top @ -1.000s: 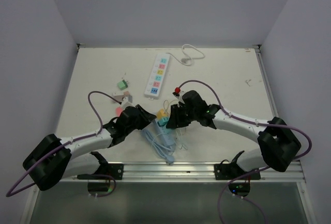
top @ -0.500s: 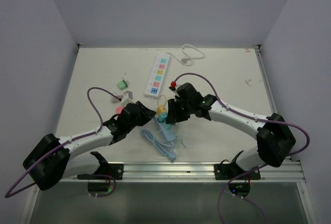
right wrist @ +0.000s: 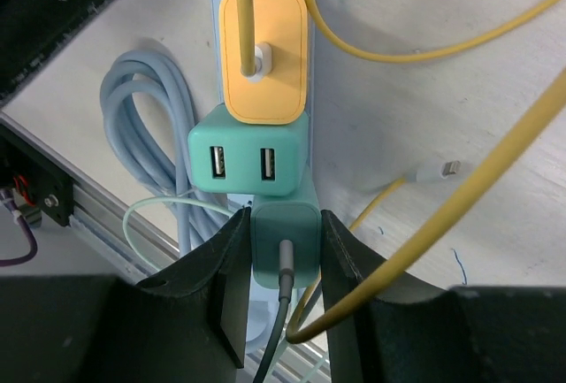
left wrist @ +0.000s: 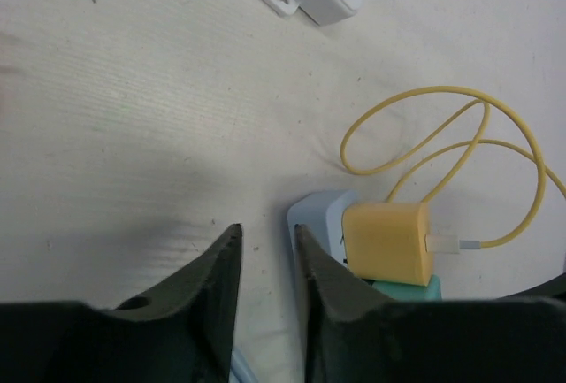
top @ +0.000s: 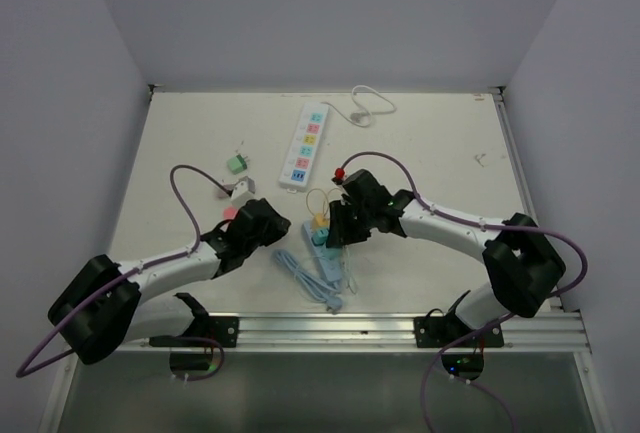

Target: Pull the plug off the socket

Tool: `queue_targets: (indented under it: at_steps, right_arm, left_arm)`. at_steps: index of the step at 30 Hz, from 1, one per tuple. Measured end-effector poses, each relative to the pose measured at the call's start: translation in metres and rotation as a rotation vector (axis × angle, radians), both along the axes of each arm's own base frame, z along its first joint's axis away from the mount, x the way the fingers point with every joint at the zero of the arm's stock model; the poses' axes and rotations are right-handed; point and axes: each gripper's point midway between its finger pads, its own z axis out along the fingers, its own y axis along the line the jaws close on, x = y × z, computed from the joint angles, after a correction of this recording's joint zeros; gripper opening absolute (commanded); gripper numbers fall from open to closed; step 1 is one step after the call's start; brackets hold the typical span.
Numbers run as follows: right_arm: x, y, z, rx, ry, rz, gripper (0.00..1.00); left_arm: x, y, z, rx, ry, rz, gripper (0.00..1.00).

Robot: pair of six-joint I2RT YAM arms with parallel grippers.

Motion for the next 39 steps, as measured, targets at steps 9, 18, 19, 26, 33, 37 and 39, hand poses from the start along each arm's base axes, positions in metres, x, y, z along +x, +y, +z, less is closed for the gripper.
queue_targets:
  at_steps: [9,18,19,26,33,37,39]
  right_arm:
    - [0.006,0.011,-0.004,0.077,-0.024,-0.035,0.0]
    - [0.006,0.017,-0.007,0.13,-0.005,-0.043,0.0]
    - [0.006,0.017,-0.007,0.135,0.002,-0.046,0.0]
    - [0.01,0.013,-0.009,0.147,0.015,-0.075,0.0]
    - [0.014,0.014,-0.009,0.168,0.001,-0.092,0.0]
    - [0.02,0.015,-0.008,0.177,-0.013,-0.121,0.0]
    - [0.023,0.015,-0.008,0.177,-0.022,-0.138,0.0]
  left_arm:
    - [-0.031,-0.013,-0.011,-0.106,0.056,-0.119,0.6]
    - [-0.031,-0.036,-0.012,-0.175,0.051,-0.195,0.61]
    - [-0.031,-0.038,-0.012,-0.182,0.046,-0.197,0.61]
    - [-0.04,-0.054,-0.007,-0.233,0.036,-0.238,0.74]
    - [-0.056,-0.053,0.001,-0.268,0.04,-0.263,0.8]
    - [-0.068,-0.06,0.0,-0.294,0.079,-0.305,0.73]
    - [-0.073,-0.063,-0.004,-0.295,0.101,-0.317,0.71]
